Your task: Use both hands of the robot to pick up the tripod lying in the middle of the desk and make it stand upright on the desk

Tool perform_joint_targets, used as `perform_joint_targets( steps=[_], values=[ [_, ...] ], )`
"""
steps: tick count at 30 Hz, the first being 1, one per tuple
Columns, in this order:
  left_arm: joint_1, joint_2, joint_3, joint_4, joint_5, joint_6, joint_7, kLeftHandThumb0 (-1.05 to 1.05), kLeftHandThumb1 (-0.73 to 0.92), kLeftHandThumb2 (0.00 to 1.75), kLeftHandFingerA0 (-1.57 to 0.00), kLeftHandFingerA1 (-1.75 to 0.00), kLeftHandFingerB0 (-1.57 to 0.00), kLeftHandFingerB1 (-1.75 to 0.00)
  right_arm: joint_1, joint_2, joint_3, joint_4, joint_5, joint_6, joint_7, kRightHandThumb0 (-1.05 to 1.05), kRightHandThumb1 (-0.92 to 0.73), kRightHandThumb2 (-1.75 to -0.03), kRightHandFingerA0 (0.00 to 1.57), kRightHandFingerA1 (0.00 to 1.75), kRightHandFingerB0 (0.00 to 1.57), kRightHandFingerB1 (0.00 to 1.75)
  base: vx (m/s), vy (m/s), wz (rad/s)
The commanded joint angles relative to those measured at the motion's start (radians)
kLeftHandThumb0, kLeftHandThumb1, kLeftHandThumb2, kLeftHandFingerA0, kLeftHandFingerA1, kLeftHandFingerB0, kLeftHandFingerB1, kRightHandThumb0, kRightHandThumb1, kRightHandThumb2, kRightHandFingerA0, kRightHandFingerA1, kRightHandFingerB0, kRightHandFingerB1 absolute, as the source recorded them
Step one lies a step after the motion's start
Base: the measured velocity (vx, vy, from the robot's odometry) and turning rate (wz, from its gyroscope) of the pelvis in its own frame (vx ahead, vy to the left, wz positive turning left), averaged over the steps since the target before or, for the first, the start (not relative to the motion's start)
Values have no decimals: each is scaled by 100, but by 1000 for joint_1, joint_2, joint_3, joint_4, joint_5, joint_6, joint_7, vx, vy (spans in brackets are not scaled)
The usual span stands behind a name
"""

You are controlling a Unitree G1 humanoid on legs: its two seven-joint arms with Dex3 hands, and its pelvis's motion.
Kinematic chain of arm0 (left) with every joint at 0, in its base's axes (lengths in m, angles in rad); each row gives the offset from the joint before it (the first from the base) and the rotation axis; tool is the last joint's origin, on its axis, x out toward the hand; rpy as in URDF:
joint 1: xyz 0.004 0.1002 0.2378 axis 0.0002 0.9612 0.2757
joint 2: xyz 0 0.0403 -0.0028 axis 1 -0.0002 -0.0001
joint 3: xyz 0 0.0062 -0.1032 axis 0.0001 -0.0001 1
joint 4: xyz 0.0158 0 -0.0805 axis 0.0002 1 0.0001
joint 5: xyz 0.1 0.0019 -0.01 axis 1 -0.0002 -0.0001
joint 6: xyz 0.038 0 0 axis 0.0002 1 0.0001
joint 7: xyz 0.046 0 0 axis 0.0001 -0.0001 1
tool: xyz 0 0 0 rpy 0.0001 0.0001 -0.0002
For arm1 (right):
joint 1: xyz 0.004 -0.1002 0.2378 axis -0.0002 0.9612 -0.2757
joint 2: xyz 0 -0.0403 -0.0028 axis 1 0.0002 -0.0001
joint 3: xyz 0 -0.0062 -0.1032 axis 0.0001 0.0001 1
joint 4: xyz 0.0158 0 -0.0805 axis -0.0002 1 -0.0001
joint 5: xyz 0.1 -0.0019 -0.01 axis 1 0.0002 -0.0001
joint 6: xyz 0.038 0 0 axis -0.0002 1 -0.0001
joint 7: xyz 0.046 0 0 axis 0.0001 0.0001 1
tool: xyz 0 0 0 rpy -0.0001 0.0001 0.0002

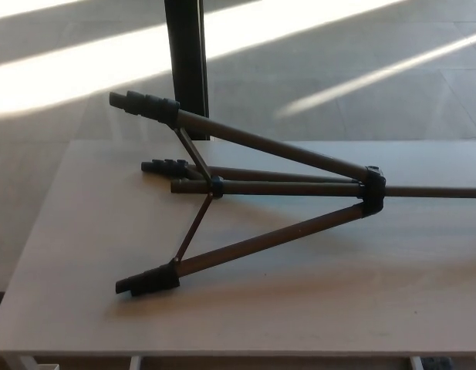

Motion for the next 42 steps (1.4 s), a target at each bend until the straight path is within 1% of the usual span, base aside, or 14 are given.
perform_joint_targets(
  steps=[1, 3, 4, 5, 10, 16, 20, 22, 26, 29, 31, 35, 36, 42],
  values=[
    [-123, -51, 52, -691, -285, 164, 251, -78, 73, 62, -68, -62, -63, -50, -193, 98, 70, -690, 194, 113, -400, -74, -73, -62, 42, 62, 40, 38, 0, 0, 0],
    [-164, -51, 29, -735, -261, 172, 275, -80, 71, 62, -73, -61, -69, -49, -229, 109, 117, -719, 176, 112, -392, -74, -72, -63, 43, 63, 41, 38, 0, 0, 0],
    [-226, -46, -1, -758, -242, 178, 297, -81, 68, 62, -79, -57, -74, -45, -271, 149, 189, -742, 118, 84, -379, -77, -59, -98, 50, 70, 39, 51, 0, 0, 0],
    [-258, -50, -13, -772, -238, 179, 308, -79, 68, 61, -80, -56, -74, -44, -295, 179, 230, -765, 91, 91, -393, -73, -70, -62, 56, 71, 48, 40, 0, 0, 0],
    [-365, -55, -110, -906, -189, 199, 317, -77, 70, 61, -70, -63, -60, -48, -383, 308, 434, -823, -17, 49, -370, -68, -71, -61, 58, 96, 51, 58, 0, 0, 0],
    [-442, -91, -197, -1000, -103, 273, 353, -73, 74, 62, -66, -64, -58, -50, -382, 345, 544, -795, -86, 74, -308, -69, -73, -62, 56, 95, 47, 58, 0, 0, 0],
    [-477, -77, -250, -1020, -104, 270, 280, -67, 76, 63, -60, -69, -53, -54, -377, 354, 600, -747, -113, 83, -272, -65, -78, -64, 51, 106, 39, 65, 0, 0, 0],
    [-500, -69, -281, -1055, -90, 316, 286, -63, 76, 62, -60, -65, -52, -53, -376, 368, 623, -731, -118, 101, -276, -63, -77, -63, 58, 102, 50, 64, 0, 0, 0],
    [-555, -47, -345, -1082, -46, 353, 264, -63, 75, 62, -59, -67, -52, -54, -379, 353, 660, -707, -107, 145, -254, -66, -76, -63, 60, 102, 54, 64, 0, 0, 0],
    [-646, -32, -419, -1059, -25, 340, 213, -55, 75, 62, -74, -90, -57, -60, -364, 346, 690, -669, -109, 183, -254, -69, -72, -61, 68, 105, 55, 65, 0, 0, 0],
    [-690, -13, -451, -1039, 13, 366, 213, -55, 75, 63, -73, -94, -61, -57, -344, 354, 714, -666, -136, 207, -281, -70, -72, -62, 67, 108, 58, 66, 0, 0, 0],
    [-742, 28, -499, -988, 71, 328, 177, -55, 76, 63, -70, -84, -61, -53, -327, 358, 740, -615, -140, 184, -271, -68, -73, -63, 64, 112, 56, 68, 0, 0, 0],
    [-782, 39, -529, -955, 84, 328, 166, -58, 75, 62, -75, -78, -64, -49, -319, 367, 745, -599, -129, 224, -289, -69, -72, -62, 62, 112, 56, 65, 0, 0, 0],
    [-959, 39, -654, -854, 133, 333, 152, -53, 72, 61, -74, -82, -68, -53, -355, 371, 718, -472, -92, 325, -321, -71, -71, -61, 58, 102, 53, 59, 0, 0, 0]
  ],
)
